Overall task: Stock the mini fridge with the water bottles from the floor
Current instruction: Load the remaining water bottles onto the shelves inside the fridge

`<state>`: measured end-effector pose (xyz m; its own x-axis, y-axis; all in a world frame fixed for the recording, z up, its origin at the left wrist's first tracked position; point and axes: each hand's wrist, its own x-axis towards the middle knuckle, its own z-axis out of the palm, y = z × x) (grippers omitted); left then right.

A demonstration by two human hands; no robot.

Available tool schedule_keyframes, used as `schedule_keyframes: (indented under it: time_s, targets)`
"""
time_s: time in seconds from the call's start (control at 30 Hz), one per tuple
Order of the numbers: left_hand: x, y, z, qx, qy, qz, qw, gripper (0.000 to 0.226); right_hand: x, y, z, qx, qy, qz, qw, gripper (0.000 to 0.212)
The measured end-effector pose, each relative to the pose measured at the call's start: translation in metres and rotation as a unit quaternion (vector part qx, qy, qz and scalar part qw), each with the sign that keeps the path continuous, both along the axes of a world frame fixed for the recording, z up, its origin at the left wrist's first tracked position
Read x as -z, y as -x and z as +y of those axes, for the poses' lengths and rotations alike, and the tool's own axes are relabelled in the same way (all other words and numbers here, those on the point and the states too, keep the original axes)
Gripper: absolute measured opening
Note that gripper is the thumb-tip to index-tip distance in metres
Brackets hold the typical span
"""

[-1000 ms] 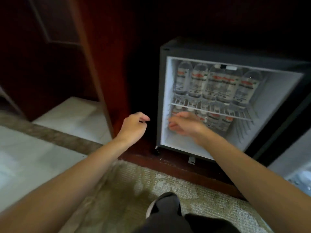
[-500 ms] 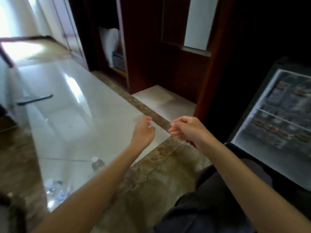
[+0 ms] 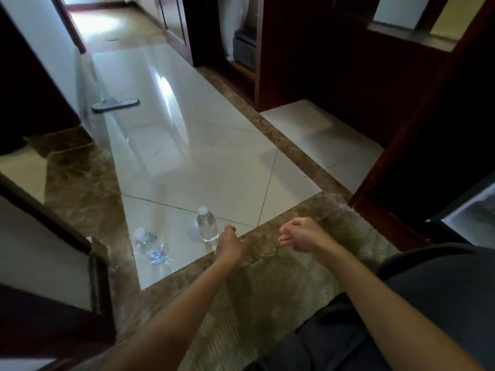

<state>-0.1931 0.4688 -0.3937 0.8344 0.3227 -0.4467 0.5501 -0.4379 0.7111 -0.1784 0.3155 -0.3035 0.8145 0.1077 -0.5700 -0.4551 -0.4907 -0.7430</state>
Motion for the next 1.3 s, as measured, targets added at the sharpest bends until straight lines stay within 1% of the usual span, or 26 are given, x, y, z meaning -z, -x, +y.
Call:
schedule_keyframes:
  time_s: [0.07, 0.17, 0.23, 0.3, 0.37, 0.43, 0.57, 0.7, 0.83, 0.93, 1.03, 1.07, 1.13, 1.23, 1.27, 1.3]
  targets:
    - [0.011, -0.011, 0.017, -0.004, -0.037, 0.007, 0.999, 0.053, 0.006, -0.005, 0.005, 0.006, -0.001, 0.007, 1.0, 0.014]
    - [0.021, -0.031, 0.047, 0.012, -0.124, 0.003, 0.992, 0.061, 0.015, -0.011, 0.013, -0.006, 0.002, 0.018, 1.0, 0.01]
    - [0.025, -0.044, 0.066, 0.021, -0.18, 0.015, 0.983, 0.063, 0.021, -0.012, 0.02, -0.02, 0.001, 0.029, 0.999, 0.011]
    - [0.031, -0.057, 0.08, 0.041, -0.213, 0.037, 0.975, 0.064, 0.024, -0.014, 0.025, -0.032, 0.0, 0.037, 0.999, 0.015]
    - [0.038, -0.069, 0.09, 0.082, -0.221, 0.055, 0.97, 0.062, 0.026, -0.016, 0.026, -0.035, 0.001, 0.039, 0.999, 0.018]
    - [0.046, -0.077, 0.095, 0.099, -0.222, 0.052, 0.969, 0.055, 0.027, -0.017, 0.025, -0.034, 0.003, 0.037, 0.999, 0.021]
    - [0.058, -0.087, 0.093, 0.067, -0.259, -0.001, 0.963, 0.037, 0.03, -0.017, 0.02, -0.02, -0.006, 0.033, 0.999, 0.023]
    - [0.07, -0.09, 0.083, 0.084, -0.248, -0.001, 0.965, 0.023, 0.033, -0.018, 0.02, -0.014, -0.02, 0.042, 0.999, 0.019]
    - [0.073, -0.086, 0.069, 0.114, -0.249, -0.012, 0.962, 0.02, 0.034, -0.018, 0.019, -0.009, -0.024, 0.039, 0.999, 0.011]
    - [0.057, -0.089, 0.059, 0.099, -0.213, -0.017, 0.972, 0.022, 0.035, -0.018, 0.018, -0.007, -0.018, 0.04, 0.999, 0.013]
    - [0.028, -0.091, 0.043, 0.077, -0.172, -0.019, 0.982, 0.024, 0.035, -0.017, 0.016, -0.003, -0.009, 0.035, 0.999, 0.018]
    - [0.017, -0.091, 0.036, 0.086, -0.165, -0.027, 0.982, 0.025, 0.034, -0.017, 0.015, 0.003, -0.005, 0.034, 0.999, 0.018]
    - [-0.006, -0.087, 0.021, 0.13, -0.16, -0.053, 0.977, 0.022, 0.033, -0.017, 0.012, 0.013, 0.005, 0.026, 1.0, 0.008]
    - [-0.047, -0.08, -0.007, 0.208, -0.18, -0.12, 0.954, 0.015, 0.028, -0.018, 0.001, 0.016, 0.038, 0.016, 0.999, 0.003]
    - [-0.062, -0.079, -0.018, 0.225, -0.19, -0.142, 0.945, 0.014, 0.027, -0.019, -0.004, 0.011, 0.048, 0.013, 0.999, 0.018]
    - [-0.079, -0.077, -0.027, 0.238, -0.198, -0.167, 0.936, 0.014, 0.025, -0.021, -0.01, 0.002, 0.048, 0.014, 0.999, 0.039]
